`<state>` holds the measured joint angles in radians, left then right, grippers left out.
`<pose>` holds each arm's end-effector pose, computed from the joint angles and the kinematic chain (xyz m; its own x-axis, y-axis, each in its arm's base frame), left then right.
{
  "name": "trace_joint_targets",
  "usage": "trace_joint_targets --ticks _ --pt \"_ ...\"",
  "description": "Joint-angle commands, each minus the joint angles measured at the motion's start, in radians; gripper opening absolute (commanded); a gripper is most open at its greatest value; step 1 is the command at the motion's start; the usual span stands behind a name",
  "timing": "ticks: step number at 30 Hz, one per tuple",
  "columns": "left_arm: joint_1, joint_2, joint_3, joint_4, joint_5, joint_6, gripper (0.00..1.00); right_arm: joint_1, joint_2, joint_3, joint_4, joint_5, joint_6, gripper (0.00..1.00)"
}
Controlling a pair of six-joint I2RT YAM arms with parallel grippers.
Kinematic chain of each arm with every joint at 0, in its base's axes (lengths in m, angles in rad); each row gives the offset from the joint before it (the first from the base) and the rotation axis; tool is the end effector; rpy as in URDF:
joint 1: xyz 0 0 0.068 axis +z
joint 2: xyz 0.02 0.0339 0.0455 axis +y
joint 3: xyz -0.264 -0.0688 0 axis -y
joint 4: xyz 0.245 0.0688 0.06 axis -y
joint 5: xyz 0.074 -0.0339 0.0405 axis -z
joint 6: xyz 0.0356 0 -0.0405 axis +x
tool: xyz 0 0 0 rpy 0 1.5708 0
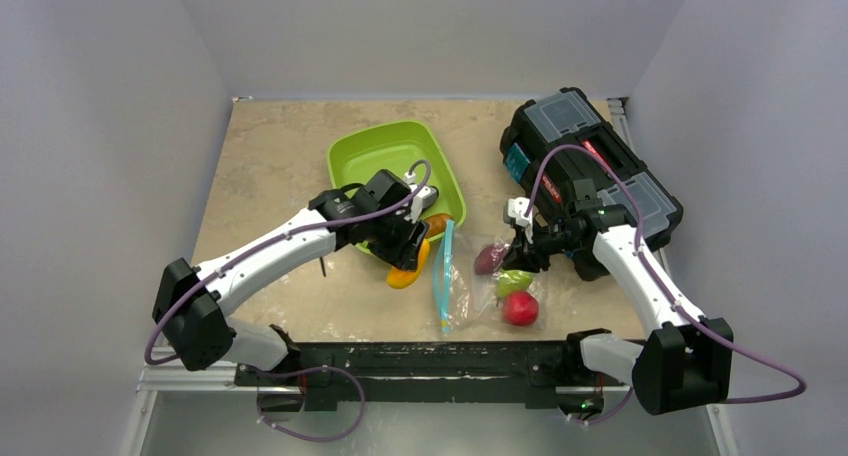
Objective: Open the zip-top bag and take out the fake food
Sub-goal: Pick up the fake fruit from the zipper food storage bag.
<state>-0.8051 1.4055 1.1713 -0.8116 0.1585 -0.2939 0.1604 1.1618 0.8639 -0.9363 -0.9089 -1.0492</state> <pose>0.1924 -0.2083 0.2810 -0.7961 0.4153 -0.4401 0.5601 0.7811 -0.2759 0.1915 0.0594 0.2507 -0.1562 -0.5651 -0.8101 -0.9849 0.1509 0.0846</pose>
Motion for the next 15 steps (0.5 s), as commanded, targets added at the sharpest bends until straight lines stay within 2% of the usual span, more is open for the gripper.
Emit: trace_joint_targets --ticks 1,15 --pt "0.047 -0.047 0.010 0.024 -0.008 0.001 0.00 -0.005 -0.025 0.015 -0.012 -0.025 -0.017 0.20" --pt "0.256 -0.019 0.000 0.197 0.046 -0.105 0.00 -0.006 -0.037 0.011 -0.010 -0.027 -0.017 0.20"
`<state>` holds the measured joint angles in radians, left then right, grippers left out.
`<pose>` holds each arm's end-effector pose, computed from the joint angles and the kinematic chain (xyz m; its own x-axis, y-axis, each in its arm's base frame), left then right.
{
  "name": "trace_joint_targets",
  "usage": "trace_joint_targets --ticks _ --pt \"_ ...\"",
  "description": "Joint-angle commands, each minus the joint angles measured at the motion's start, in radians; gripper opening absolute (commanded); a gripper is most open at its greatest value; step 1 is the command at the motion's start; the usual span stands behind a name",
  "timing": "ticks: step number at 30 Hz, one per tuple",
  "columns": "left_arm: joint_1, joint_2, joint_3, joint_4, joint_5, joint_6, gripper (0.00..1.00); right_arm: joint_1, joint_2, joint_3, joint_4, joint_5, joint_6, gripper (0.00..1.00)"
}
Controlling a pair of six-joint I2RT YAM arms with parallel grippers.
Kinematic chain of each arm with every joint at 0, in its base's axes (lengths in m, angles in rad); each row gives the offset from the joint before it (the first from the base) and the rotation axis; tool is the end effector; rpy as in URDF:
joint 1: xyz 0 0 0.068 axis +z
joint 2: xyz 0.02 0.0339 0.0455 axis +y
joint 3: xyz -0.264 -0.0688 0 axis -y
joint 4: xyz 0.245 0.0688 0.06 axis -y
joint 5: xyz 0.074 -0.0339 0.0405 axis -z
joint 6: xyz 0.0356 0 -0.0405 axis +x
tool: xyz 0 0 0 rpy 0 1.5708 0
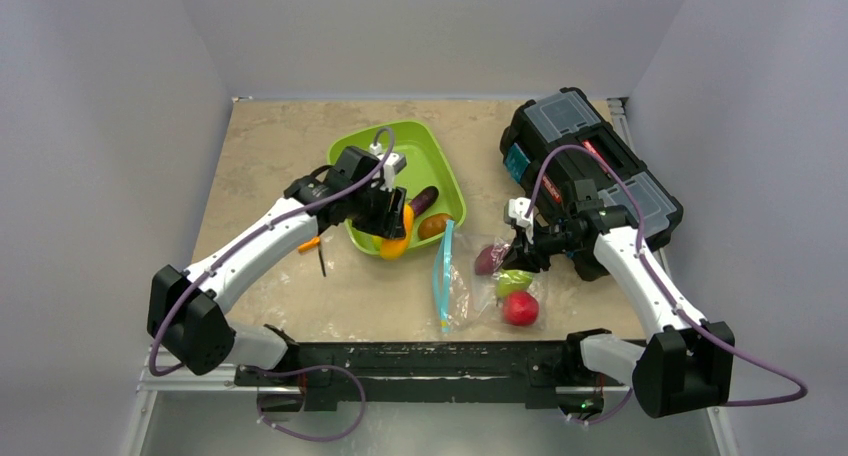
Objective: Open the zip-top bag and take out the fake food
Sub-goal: Pick up the fake fruit from the zipper food storage bag, then place the fake fruit in the bin.
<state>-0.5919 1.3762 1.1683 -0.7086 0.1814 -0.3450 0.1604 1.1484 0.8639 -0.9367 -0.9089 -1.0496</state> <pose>0.2349 -0.1657 0.2942 -0.8361 0.1613 -0.5243 0.3795 0.8602 -0.3405 0.1896 0.0591 0.2530 -0.1454 -0.5635 -0.8133 -0.9860 0.1505 0.0720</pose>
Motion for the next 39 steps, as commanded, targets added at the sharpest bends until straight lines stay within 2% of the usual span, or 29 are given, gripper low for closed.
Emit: trace_joint_targets --ticks 1,16,17,20,22,25,28,31,36,39 --pt "0.058 0.018 0.006 0.100 0.010 -0.064 0.00 -0.006 -0.023 0.011 -0.010 -0.026 -0.016 0.20" --pt "0.107 0.214 0.149 0.056 -0.215 -0.037 0.00 -0.006 -0.023 0.009 -0.010 -0.020 -0.018 0.21" --pt "0.108 0.226 0.158 0.050 -0.229 -0.042 0.03 -0.006 -0.023 0.009 -0.010 -0.021 -0.018 0.22" --pt "0.110 0.252 0.180 0.034 -0.262 -0.062 0.37 -0.005 -0.027 0.009 -0.011 -0.021 -0.018 0.25" --pt "0.111 0.255 0.185 0.038 -0.270 -0.074 0.54 -0.005 -0.030 0.010 -0.013 -0.021 -0.018 0.27" --pt "0.119 0.244 0.183 0.047 -0.281 -0.098 0.68 -0.006 -0.032 0.018 -0.022 -0.018 -0.018 0.29" --pt "0.133 0.209 0.166 0.070 -0.278 -0.126 0.76 -0.006 -0.036 0.030 -0.039 -0.012 -0.022 0.33" --pt "0.144 0.155 0.139 0.106 -0.270 -0.164 0.98 -0.005 -0.043 0.049 -0.062 -0.006 -0.023 0.39" --pt "0.179 0.010 0.028 0.216 -0.217 -0.285 1.00 -0.006 -0.061 0.095 -0.135 -0.013 -0.029 0.43" --pt "0.215 -0.079 -0.077 0.349 -0.035 -0.353 0.99 -0.006 -0.083 0.122 -0.171 -0.011 -0.030 0.45"
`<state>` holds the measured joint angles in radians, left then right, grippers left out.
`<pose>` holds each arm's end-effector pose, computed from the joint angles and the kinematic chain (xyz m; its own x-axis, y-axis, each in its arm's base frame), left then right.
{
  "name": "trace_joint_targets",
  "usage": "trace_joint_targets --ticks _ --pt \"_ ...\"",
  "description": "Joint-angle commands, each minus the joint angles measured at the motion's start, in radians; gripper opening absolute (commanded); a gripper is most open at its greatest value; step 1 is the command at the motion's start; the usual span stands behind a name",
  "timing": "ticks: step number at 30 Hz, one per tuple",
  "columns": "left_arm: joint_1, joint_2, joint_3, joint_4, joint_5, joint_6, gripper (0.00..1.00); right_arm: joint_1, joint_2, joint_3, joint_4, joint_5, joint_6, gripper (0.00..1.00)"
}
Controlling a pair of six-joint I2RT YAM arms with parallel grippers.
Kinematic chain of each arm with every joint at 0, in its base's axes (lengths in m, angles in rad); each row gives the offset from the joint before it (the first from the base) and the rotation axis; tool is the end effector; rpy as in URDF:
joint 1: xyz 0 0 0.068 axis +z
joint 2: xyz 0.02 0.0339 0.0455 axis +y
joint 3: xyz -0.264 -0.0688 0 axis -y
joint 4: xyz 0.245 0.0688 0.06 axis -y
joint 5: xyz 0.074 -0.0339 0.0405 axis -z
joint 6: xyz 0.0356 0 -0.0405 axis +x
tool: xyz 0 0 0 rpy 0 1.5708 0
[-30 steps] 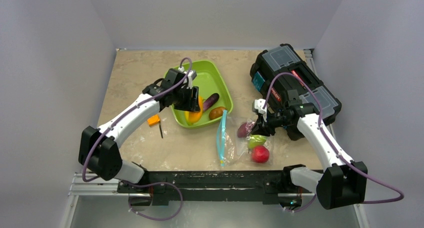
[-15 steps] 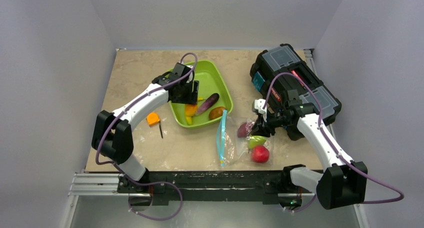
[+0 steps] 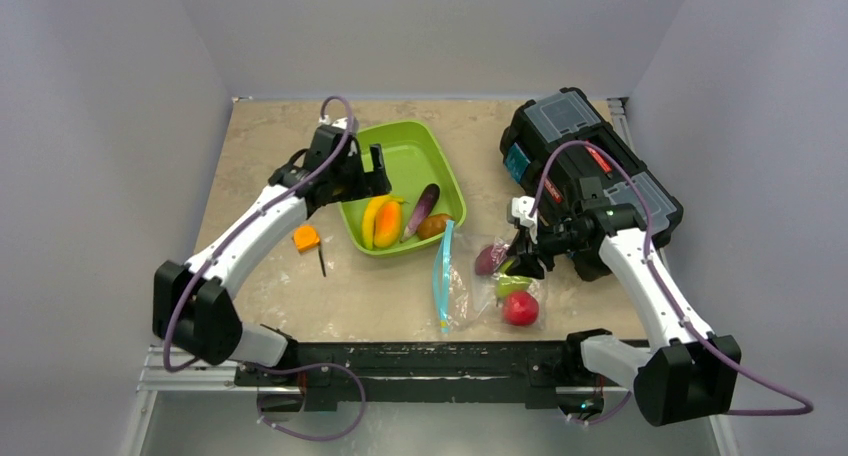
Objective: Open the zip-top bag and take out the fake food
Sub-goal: Place the fake fruit in the bin.
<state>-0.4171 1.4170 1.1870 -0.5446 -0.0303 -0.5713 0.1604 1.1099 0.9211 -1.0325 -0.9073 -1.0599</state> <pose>0.2840 -0.1246 0.3003 -0.7462 -0.2605 -0.6127 -0.0218 0.9293 -0.3686 0.1805 0.0576 0.2728 -0.1354 -0.5661 -0.8131 -0.9874 0.1453 0.0632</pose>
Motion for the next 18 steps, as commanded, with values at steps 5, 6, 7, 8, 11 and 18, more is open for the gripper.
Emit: trace_joint_targets --ticks 5,6,7,8,11,18 --pt "0.044 -0.274 -0.286 0.398 0.413 -0.221 0.91 -0.005 -0.058 0.125 -0.144 -0.022 -0.010 0.48" --pt "0.041 -0.303 -0.315 0.420 0.444 -0.243 0.90 -0.006 -0.057 0.133 -0.150 -0.030 -0.005 0.48" --pt "0.036 -0.330 -0.346 0.440 0.467 -0.260 0.89 -0.007 -0.056 0.140 -0.155 -0.037 0.006 0.48" --pt "0.025 -0.355 -0.374 0.449 0.480 -0.275 0.88 -0.011 -0.054 0.146 -0.158 -0.046 0.014 0.49" --pt "-0.036 -0.415 -0.441 0.468 0.491 -0.303 0.88 -0.029 -0.047 0.163 -0.172 -0.087 0.019 0.50" --pt "-0.232 -0.421 -0.598 0.645 0.415 -0.421 0.87 -0.059 -0.027 0.175 -0.168 -0.141 0.045 0.54"
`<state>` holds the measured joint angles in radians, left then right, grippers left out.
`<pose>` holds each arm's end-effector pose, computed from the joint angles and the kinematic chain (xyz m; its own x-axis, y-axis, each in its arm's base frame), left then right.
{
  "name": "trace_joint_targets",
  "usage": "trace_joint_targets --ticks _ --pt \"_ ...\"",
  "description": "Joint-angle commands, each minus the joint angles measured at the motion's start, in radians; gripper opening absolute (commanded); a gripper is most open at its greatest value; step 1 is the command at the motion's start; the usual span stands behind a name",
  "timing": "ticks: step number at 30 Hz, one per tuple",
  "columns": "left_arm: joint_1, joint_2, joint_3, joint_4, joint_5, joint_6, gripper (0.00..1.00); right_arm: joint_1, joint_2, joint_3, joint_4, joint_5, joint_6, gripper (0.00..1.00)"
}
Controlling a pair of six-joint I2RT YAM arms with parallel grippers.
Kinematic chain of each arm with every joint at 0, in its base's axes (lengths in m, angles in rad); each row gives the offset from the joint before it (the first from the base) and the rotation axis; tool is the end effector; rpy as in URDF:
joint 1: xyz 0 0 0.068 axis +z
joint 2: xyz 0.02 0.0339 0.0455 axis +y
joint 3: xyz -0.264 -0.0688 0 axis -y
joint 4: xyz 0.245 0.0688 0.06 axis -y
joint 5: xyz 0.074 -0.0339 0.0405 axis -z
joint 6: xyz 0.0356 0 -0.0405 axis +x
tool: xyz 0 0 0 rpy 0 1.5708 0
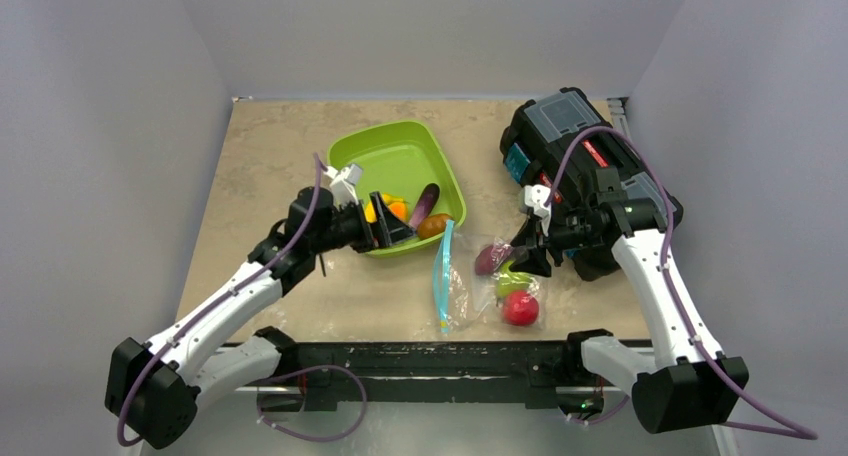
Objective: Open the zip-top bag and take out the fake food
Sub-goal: Place the fake fruit in the bin, then pick up the fake vegetable from the zipper food storage bag.
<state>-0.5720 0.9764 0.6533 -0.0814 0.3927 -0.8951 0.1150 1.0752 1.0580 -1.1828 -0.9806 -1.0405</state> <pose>0.1791 -0.1315 0.2693 -0.8280 -0.3243 -0.4575 0.2396 0.5330 -0.8115 0.1699 0.0494 0.3141 -0.1552 -0.5012 -0.8513 -0.9823 0.1699 0.0791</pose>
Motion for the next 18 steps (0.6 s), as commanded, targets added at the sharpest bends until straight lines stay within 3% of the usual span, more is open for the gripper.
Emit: trace_joint_targets --ticks 1,5,10,18 --pt "-0.101 0.038 -0.073 0.211 -0.013 -0.106 0.87 -0.015 0.009 0.037 -0.012 -0.071 0.034 0.54" --pt "-0.186 0.121 -0.046 0.252 -0.050 -0.112 0.83 -0.023 0.016 0.033 0.017 -0.080 0.066 0.55" --pt "-0.234 0.260 0.038 0.187 -0.081 -0.080 0.75 -0.027 0.020 0.030 0.040 -0.081 0.100 0.55" --pt "-0.289 0.389 0.120 0.153 -0.102 -0.055 0.54 -0.026 0.040 0.033 0.109 -0.086 0.225 0.55"
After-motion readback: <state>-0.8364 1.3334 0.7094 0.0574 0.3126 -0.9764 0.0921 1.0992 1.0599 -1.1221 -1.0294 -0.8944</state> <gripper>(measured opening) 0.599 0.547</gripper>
